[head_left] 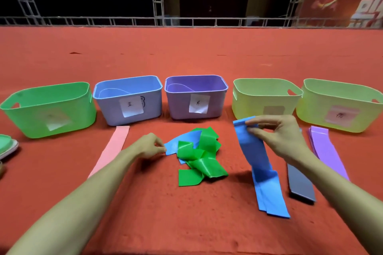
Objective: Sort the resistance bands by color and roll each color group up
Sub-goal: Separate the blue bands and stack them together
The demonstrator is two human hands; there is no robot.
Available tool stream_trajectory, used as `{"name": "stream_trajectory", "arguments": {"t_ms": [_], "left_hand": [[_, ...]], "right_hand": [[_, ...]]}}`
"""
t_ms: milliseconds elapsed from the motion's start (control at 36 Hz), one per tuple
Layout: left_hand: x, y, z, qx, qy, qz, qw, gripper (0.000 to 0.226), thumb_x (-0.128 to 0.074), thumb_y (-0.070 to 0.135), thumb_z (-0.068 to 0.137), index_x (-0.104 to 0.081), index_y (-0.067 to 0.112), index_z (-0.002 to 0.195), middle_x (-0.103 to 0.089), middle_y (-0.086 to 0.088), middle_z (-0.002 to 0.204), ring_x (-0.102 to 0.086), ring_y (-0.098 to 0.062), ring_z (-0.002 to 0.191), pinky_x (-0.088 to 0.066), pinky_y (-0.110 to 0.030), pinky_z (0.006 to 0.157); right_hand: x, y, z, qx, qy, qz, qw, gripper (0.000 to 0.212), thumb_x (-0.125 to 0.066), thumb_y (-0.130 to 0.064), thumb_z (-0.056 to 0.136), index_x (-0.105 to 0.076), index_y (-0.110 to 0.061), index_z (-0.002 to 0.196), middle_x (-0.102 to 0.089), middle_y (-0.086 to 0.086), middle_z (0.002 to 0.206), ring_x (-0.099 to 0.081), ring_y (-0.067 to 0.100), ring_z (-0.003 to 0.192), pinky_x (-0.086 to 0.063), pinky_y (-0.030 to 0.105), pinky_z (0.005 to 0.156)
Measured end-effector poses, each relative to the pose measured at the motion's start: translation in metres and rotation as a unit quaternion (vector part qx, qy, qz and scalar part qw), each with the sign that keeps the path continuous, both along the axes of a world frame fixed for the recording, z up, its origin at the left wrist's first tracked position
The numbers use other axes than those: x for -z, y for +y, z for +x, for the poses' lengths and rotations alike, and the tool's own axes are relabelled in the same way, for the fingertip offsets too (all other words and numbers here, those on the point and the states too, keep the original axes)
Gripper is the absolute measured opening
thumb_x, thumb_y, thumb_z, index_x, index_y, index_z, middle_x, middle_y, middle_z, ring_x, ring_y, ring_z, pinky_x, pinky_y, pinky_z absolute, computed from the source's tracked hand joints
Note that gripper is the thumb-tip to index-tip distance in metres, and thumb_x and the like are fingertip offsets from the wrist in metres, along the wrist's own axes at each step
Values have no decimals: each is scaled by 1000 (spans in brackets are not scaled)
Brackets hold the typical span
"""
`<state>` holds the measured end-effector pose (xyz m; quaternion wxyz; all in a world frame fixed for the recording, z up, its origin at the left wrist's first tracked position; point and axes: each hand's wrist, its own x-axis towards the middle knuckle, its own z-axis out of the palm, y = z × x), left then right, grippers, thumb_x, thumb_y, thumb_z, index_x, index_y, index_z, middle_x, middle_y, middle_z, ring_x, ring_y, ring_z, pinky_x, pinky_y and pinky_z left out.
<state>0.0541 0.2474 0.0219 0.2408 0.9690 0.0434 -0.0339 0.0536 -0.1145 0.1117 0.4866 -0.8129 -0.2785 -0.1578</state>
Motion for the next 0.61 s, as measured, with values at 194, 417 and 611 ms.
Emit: {"name": "stream_trajectory", "arguments": {"t_ms": [194, 417, 611], "left_hand": [[10, -8, 5, -22, 9, -29, 999, 19, -68, 22, 84, -70, 21, 65, -73, -4, 94, -64, -19, 85, -46, -26, 72], [7, -17, -3, -46, -82, -24, 995, 22, -71, 0, 72, -62, 21, 70, -61, 0, 79, -54, -16, 70, -36, -23, 65], [-23, -10, -8, -113, -168, -52, 978, 26, -70, -6, 69, -56, 16, 75, -59, -5, 77, -54, -20, 66, -43, -30, 68]], "right_hand": [[7, -1, 5, -3, 13, -7, 1000, 38, -73, 8, 75, -71, -30, 77, -68, -29, 71, -63, 2, 72, -47, 7, 70], [2, -9, 1, 3, 23, -2, 1000, 38, -72, 8, 76, -71, -30, 76, -69, -28, 71, -65, 2, 72, -50, 10, 70], [-12, -13, -7, -11, 27, 30, 999, 36, -71, 11, 76, -72, -25, 76, -69, -26, 70, -65, -6, 70, -47, 7, 69]]}}
